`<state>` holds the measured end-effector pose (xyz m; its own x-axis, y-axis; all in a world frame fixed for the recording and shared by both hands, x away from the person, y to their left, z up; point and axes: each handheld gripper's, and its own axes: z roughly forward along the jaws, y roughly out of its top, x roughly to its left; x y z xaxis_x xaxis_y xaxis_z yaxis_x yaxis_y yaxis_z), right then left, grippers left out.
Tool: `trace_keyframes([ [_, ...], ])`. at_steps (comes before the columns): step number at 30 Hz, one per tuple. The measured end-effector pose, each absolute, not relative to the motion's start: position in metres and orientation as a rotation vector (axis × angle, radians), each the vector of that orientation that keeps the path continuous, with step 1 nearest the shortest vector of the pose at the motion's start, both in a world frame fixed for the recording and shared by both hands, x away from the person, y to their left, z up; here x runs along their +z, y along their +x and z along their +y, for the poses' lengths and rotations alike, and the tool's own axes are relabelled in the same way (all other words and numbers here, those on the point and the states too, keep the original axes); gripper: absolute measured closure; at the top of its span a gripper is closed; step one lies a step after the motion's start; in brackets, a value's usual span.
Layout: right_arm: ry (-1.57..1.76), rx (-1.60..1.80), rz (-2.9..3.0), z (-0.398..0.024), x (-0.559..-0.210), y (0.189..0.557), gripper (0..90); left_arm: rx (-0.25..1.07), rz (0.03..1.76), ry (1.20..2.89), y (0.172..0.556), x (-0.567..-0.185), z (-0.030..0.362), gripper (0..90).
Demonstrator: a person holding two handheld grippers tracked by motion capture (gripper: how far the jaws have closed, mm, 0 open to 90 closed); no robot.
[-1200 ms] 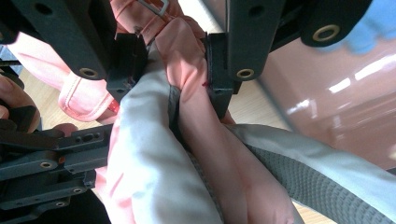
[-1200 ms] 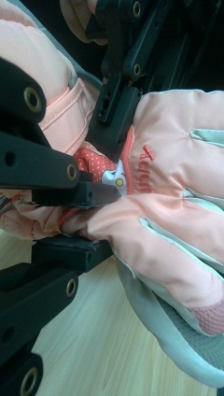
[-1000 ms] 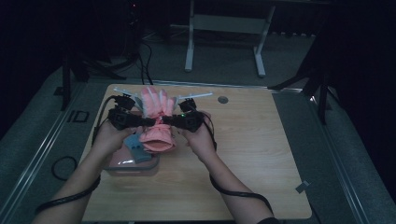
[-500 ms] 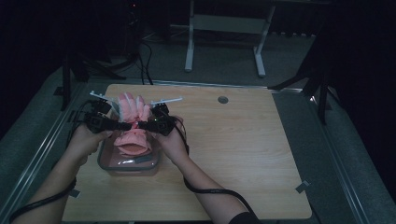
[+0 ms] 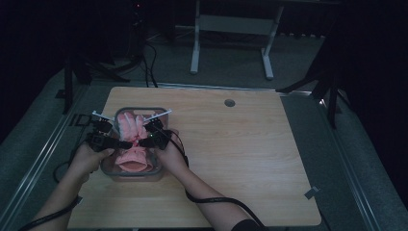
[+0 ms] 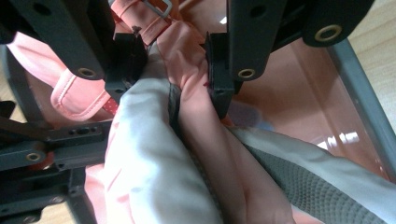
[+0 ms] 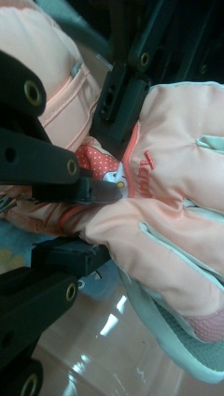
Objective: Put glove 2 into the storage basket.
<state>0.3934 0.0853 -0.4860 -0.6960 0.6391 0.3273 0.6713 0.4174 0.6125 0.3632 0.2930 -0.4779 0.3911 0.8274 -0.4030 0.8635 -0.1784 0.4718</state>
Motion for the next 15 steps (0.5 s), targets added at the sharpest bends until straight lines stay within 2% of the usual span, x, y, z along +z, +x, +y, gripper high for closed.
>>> trace_keyframes([
  [10, -1.195, -1.067, -2.669, 0.0922, -0.4854, 0.3953, 66.9, -0.054, 1.468, 2.009, 0.3599, -0.4831, 0.2915, 60.6],
  [12, -1.195, -1.075, -2.688, 0.0918, -0.4845, 0.3947, 60.7, -0.052, 1.472, 2.008, 0.3594, -0.4831, 0.2908, 60.4],
  [13, -1.195, -1.075, -2.688, 0.0918, -0.4845, 0.3947, 60.7, -0.052, 1.472, 2.008, 0.3594, -0.4831, 0.2908, 60.4],
  [15, -1.197, -1.148, -2.715, 0.0863, -0.4785, 0.3947, 50.5, -0.043, 1.483, 2.019, 0.3608, -0.4837, 0.2868, 60.1],
])
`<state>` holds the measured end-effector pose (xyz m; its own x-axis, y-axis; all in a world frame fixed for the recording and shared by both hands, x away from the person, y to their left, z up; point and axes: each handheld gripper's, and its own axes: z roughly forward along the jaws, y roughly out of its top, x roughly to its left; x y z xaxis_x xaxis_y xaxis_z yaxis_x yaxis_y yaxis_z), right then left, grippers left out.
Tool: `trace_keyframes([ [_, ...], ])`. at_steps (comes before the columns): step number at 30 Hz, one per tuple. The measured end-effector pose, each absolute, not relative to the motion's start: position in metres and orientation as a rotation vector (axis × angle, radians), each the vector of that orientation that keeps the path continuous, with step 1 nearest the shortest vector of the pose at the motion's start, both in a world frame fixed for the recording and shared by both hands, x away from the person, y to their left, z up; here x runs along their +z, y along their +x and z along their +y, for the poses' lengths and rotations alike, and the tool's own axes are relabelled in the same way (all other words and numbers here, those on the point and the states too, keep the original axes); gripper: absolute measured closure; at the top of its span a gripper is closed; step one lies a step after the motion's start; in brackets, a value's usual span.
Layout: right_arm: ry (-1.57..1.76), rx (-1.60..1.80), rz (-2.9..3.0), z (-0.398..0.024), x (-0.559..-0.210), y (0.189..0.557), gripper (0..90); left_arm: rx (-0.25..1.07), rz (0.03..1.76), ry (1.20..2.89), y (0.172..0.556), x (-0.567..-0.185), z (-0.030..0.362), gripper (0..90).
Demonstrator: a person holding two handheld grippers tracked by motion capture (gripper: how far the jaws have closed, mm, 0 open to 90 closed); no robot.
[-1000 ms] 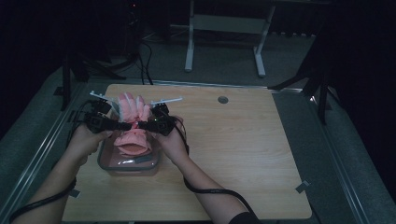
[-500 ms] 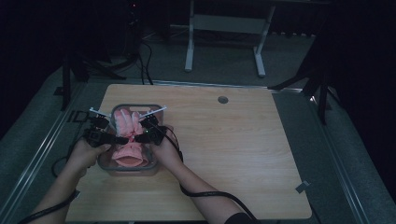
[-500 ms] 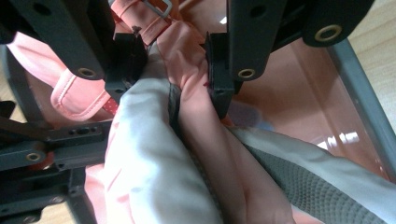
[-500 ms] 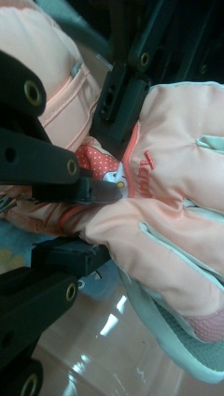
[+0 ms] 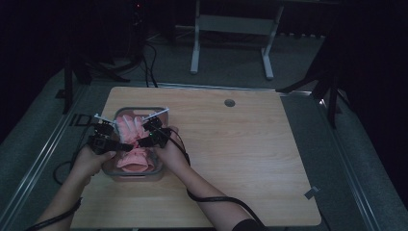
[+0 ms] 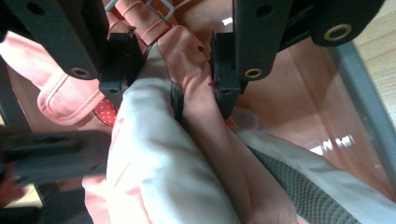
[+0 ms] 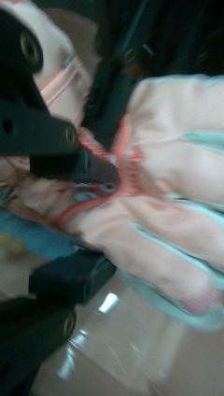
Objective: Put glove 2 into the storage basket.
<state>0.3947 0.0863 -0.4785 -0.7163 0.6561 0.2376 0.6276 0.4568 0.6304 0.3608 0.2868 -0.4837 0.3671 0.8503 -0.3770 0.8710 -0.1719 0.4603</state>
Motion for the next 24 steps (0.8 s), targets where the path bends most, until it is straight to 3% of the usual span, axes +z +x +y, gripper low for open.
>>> trace_keyframes([
  [5, 1.154, 1.164, 2.658, 0.077, -0.476, 0.396, 39.0, 0.053, 1.505, 2.038, 0.363, -0.482, 0.280, 53.6],
  [8, 1.157, 1.216, 2.656, 0.070, -0.476, 0.396, 34.7, 0.210, 1.528, 2.020, 0.361, -0.478, 0.277, 42.3],
  [15, 1.115, 1.363, 2.665, 0.047, -0.466, 0.396, 23.0, 0.276, 1.476, 1.938, 0.359, -0.471, 0.276, 19.8],
  [18, 1.118, 1.387, 2.638, 0.036, -0.462, 0.397, 22.9, 0.247, 1.441, 1.889, 0.358, -0.467, 0.277, 14.6],
  [24, 1.087, 1.404, 2.630, 0.022, -0.459, 0.395, 19.9, 0.281, 1.418, 1.880, 0.354, -0.460, 0.275, 14.2],
])
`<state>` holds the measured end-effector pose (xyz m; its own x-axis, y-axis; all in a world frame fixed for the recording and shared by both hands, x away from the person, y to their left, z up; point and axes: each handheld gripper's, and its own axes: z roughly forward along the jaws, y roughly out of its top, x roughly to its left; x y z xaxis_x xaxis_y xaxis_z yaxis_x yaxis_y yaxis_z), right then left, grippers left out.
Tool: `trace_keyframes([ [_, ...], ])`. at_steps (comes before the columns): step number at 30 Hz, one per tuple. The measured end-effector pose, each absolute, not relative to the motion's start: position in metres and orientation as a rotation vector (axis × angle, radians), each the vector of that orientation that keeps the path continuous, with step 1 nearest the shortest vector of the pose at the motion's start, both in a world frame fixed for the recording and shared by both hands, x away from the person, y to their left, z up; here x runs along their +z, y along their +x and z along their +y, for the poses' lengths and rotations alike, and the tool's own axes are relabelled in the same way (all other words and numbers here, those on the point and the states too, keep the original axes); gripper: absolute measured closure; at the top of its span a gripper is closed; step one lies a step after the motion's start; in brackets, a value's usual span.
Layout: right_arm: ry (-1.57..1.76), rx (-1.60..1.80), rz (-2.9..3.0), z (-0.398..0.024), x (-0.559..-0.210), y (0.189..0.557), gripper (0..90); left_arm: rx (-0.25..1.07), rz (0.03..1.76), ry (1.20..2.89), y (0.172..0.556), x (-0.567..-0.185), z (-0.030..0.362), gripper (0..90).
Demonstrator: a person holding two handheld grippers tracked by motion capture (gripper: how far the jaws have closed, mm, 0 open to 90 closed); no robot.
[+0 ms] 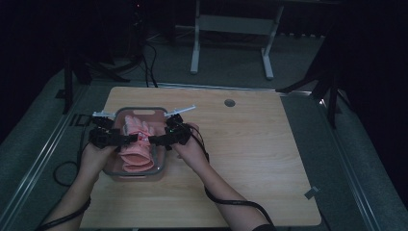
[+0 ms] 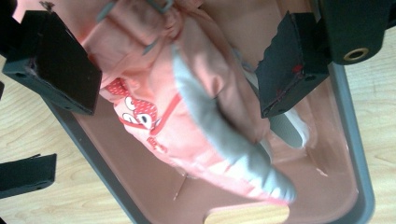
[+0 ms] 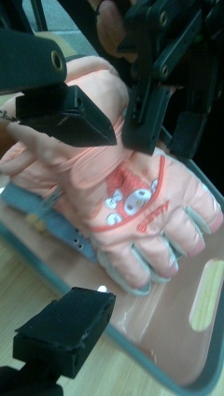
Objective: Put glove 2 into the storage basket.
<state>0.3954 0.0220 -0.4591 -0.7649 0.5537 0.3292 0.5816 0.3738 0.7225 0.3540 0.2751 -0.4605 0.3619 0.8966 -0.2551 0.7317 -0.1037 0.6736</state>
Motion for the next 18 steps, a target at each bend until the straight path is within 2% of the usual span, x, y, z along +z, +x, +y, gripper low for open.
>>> trace_keyframes([
  [11, -1.059, -1.398, -2.558, 0.000, -0.460, 0.392, 19.1, 0.389, 1.259, 1.872, 0.331, -0.439, 0.247, 14.1],
  [18, -1.049, -1.418, -2.561, -0.016, -0.460, 0.388, 18.6, 0.357, 1.091, 1.912, 0.313, -0.433, 0.205, 14.1],
])
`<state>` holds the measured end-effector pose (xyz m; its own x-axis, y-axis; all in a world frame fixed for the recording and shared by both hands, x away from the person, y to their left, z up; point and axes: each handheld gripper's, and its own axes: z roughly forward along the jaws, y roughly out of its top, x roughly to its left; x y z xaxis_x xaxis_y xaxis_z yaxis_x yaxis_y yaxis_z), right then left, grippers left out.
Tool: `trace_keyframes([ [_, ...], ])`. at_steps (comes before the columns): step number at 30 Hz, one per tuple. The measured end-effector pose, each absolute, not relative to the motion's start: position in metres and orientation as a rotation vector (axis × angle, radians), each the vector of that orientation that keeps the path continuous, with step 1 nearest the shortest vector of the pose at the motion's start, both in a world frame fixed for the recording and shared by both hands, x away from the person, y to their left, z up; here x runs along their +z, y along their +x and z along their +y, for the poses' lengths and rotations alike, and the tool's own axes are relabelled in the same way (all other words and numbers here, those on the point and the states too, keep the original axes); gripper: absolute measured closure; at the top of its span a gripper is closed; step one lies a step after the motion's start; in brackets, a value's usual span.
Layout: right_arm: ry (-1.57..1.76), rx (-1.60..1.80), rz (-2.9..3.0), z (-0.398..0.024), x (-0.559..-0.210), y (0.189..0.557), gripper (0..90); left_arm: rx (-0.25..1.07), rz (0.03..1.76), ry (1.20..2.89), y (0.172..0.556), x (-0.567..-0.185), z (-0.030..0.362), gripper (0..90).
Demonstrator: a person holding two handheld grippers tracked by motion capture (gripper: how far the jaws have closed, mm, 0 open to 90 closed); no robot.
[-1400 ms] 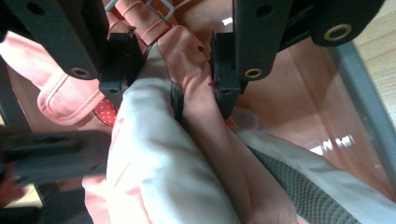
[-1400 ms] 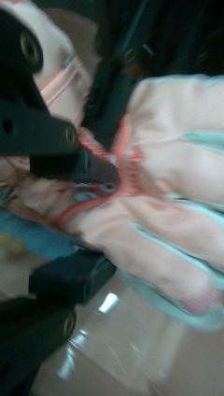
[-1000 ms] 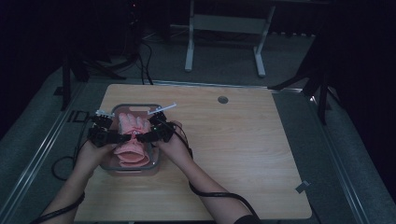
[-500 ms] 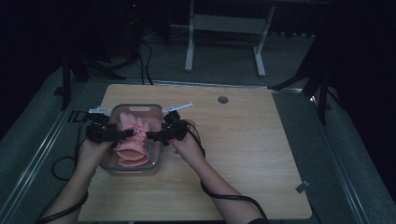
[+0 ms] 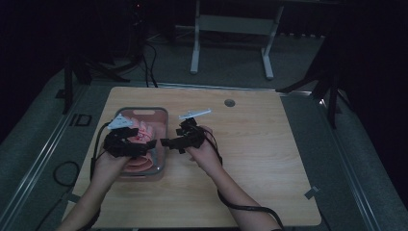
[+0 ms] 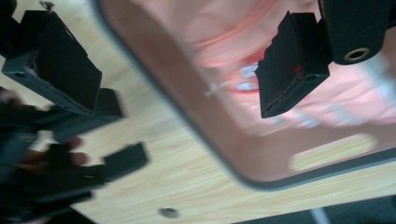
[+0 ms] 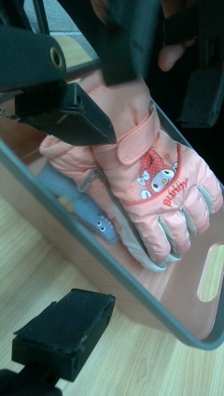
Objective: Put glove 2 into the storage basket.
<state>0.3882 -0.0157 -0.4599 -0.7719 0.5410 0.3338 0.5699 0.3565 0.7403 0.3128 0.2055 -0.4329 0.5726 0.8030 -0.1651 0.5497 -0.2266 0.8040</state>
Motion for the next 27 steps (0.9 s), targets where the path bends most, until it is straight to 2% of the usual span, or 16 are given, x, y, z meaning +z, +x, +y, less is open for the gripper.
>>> trace_keyframes([
  [17, -1.104, -1.414, -2.607, -0.072, -0.468, 0.385, 17.4, 0.240, 0.974, 1.948, 0.305, -0.444, 0.151, 14.1],
  [27, -1.135, -1.398, -2.612, -0.105, -0.483, 0.381, 16.9, 0.173, 0.911, 1.989, 0.300, -0.456, 0.121, 14.1],
])
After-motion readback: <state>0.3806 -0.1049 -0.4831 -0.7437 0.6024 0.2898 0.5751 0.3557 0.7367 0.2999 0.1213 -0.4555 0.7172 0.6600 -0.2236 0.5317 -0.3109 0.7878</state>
